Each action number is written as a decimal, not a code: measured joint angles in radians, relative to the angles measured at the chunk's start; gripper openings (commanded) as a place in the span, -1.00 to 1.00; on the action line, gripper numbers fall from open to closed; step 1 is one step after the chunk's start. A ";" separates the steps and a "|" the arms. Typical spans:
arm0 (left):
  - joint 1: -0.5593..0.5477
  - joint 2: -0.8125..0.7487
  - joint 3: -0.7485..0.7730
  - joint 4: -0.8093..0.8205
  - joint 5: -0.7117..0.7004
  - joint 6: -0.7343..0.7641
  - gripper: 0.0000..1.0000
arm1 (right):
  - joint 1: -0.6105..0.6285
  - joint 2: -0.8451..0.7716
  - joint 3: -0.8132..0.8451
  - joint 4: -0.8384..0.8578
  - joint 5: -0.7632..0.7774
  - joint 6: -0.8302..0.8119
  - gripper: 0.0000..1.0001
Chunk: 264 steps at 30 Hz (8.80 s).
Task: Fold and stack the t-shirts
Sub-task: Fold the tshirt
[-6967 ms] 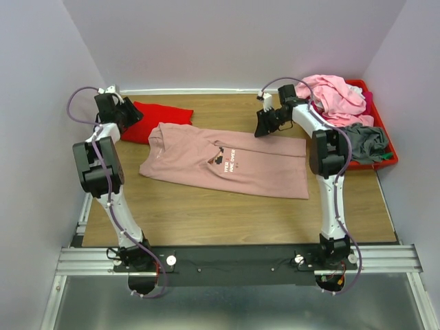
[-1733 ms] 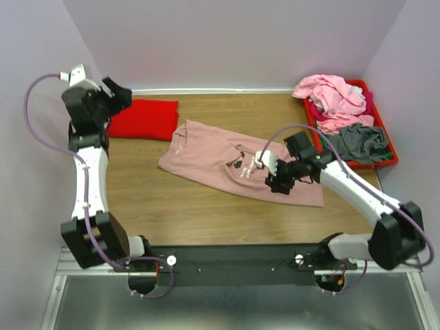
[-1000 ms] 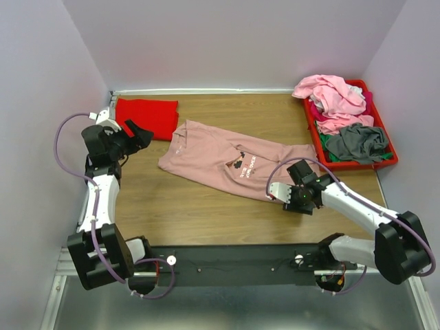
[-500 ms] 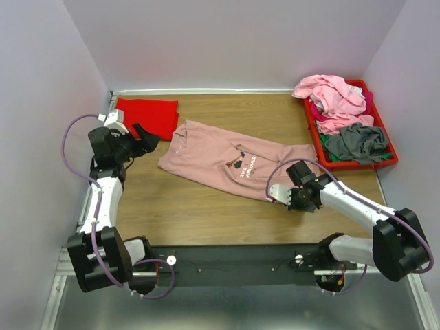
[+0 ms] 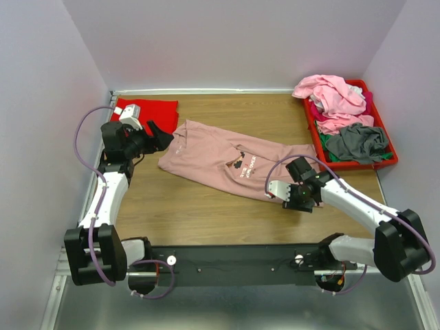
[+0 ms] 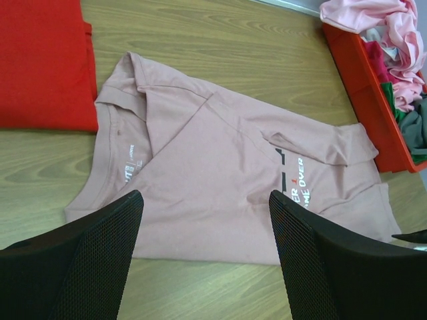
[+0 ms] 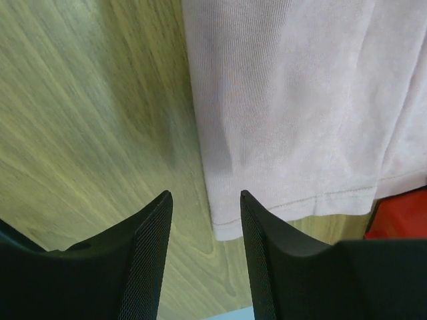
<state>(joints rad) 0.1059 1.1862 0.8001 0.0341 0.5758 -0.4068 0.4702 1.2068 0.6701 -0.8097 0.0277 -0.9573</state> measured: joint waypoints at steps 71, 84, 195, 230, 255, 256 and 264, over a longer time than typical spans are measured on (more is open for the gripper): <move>-0.495 0.946 0.915 -0.493 -0.808 -0.723 0.32 | -0.100 0.105 0.130 0.066 -0.179 0.220 0.57; -0.478 1.199 1.253 -0.737 -0.841 -0.731 -0.24 | -0.106 0.021 0.126 0.113 -0.223 0.285 0.58; -0.375 0.815 0.579 -0.371 -0.674 -0.221 0.03 | -0.345 0.937 0.996 0.227 -0.709 0.784 0.34; -0.252 1.248 1.408 -0.634 -0.395 0.033 -0.04 | -0.354 0.694 0.717 0.254 -0.694 0.591 0.40; -0.847 -0.168 0.029 -0.051 -0.243 0.245 0.40 | -0.358 0.111 0.325 -0.146 -0.852 -0.420 0.87; -0.908 -0.176 0.001 -0.065 -0.275 0.229 0.39 | -0.359 0.111 0.325 -0.183 -0.847 -0.456 0.86; -1.423 -0.097 -0.114 -0.080 -0.578 0.065 0.26 | -0.363 0.110 0.283 -0.386 -0.789 -0.681 0.79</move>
<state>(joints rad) -1.3170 1.0897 0.6865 -0.0460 -0.0025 -0.3420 0.1070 1.3170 0.9531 -1.1961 -0.7616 -1.6386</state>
